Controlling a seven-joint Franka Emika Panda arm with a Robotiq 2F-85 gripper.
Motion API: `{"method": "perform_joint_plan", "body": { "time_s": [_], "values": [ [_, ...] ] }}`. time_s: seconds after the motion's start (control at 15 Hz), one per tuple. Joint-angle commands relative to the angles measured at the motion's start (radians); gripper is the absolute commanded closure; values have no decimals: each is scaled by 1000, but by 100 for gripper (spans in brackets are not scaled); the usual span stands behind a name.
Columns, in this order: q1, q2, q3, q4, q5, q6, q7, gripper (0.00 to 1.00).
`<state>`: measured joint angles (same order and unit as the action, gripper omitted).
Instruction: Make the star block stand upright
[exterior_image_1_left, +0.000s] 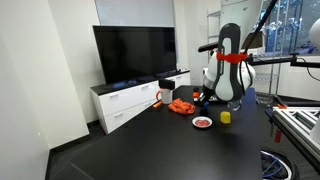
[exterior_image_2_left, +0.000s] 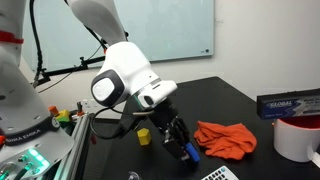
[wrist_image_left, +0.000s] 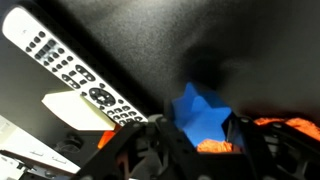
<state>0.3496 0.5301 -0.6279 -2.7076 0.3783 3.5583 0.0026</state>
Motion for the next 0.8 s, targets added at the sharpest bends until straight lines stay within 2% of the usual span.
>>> {"method": "perform_joint_plan", "body": {
  "time_s": [0.0,0.27,0.4,0.47,0.73],
  "values": [
    [-17,29,35,-3,54,176,-24,80],
    [-16,33,42,2,70,177,-24,80],
    [-16,34,42,4,75,176,-23,30],
    [-16,34,42,4,78,176,-22,29],
    [-13,36,41,7,90,175,-22,2]
  ]
}}
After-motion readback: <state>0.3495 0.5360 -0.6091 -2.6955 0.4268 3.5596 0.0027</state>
